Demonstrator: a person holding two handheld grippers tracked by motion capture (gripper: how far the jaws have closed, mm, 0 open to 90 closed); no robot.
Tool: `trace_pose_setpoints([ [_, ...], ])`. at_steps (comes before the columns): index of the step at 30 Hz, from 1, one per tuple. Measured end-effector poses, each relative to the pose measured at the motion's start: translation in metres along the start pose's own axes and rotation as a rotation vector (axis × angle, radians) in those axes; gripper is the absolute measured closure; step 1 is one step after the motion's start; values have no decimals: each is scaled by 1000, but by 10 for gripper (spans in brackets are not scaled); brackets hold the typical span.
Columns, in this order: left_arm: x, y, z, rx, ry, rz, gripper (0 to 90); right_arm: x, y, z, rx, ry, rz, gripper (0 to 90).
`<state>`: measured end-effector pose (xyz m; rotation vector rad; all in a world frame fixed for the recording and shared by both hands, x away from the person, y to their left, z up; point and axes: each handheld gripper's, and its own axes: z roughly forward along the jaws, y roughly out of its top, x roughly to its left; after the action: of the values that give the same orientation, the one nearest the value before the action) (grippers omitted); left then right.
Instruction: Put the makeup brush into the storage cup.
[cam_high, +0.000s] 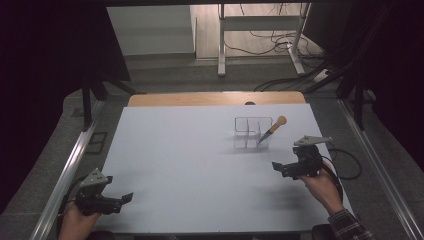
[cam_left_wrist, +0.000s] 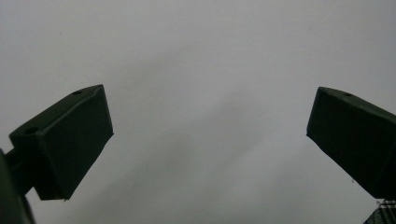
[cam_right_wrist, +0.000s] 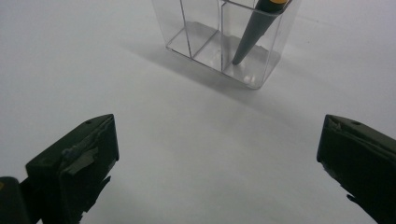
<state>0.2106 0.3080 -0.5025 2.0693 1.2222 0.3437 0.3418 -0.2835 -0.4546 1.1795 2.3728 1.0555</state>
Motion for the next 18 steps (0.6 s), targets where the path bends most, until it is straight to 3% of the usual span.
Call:
trace_pose_setpoints([
  [18, -1, 1, 1, 5, -12, 3, 3, 0, -18, -14, 22, -34, -4, 0],
])
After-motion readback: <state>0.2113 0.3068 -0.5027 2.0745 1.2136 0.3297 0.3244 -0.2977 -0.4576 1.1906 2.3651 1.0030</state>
